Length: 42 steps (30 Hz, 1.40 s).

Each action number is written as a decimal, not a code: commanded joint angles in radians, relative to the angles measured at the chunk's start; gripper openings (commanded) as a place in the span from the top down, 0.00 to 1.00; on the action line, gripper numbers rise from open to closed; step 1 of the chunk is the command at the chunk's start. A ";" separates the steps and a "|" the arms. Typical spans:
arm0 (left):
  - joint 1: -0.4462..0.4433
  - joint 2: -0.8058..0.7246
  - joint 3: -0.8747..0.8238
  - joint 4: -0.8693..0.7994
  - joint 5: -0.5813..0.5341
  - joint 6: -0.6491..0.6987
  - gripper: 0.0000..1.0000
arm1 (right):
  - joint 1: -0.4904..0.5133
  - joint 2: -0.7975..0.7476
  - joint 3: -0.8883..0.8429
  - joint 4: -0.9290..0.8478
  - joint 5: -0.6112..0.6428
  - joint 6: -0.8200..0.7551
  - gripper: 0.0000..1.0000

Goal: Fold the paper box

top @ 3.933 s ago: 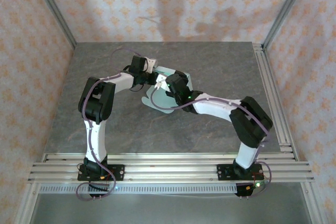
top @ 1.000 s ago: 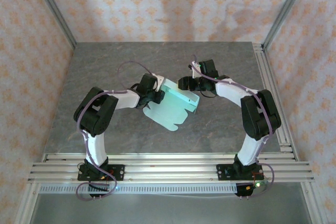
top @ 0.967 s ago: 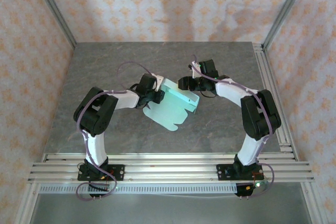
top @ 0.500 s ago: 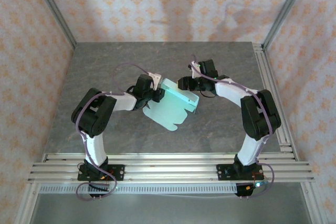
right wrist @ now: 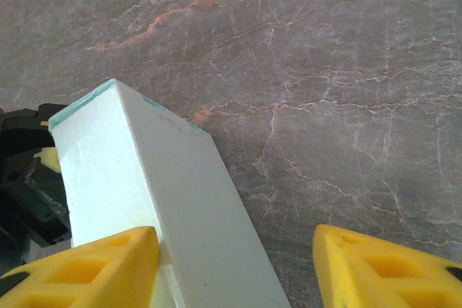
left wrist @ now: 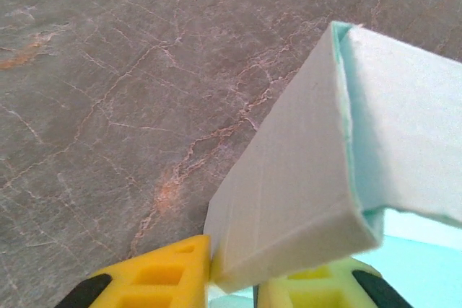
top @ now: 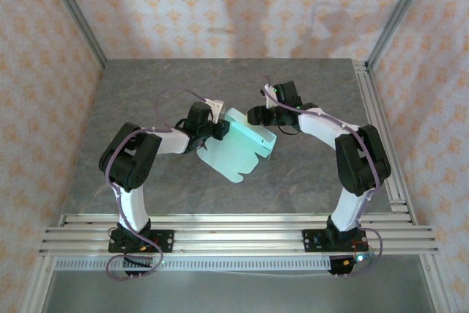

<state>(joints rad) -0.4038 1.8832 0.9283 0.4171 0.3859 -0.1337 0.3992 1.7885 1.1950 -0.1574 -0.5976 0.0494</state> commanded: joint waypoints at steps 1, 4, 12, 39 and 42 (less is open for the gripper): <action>0.006 -0.010 0.001 0.051 0.021 -0.013 0.84 | 0.019 0.034 0.009 -0.089 0.041 -0.033 0.42; 0.009 -0.007 -0.004 0.049 0.040 0.000 0.86 | 0.020 0.026 0.017 -0.083 0.034 -0.025 0.41; 0.010 0.005 -0.009 0.048 0.060 0.025 0.89 | 0.023 0.027 0.065 -0.054 -0.028 0.004 0.38; -0.003 -0.006 -0.006 -0.014 0.020 0.099 0.86 | 0.044 0.242 0.244 -0.007 -0.194 0.226 0.37; -0.004 -0.015 -0.013 -0.007 0.019 0.095 0.84 | 0.045 0.239 0.237 -0.064 -0.162 0.190 0.37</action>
<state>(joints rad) -0.3992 1.8839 0.9207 0.4122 0.4129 -0.0513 0.4381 2.0068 1.4197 -0.1455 -0.7822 0.2646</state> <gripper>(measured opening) 0.153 0.631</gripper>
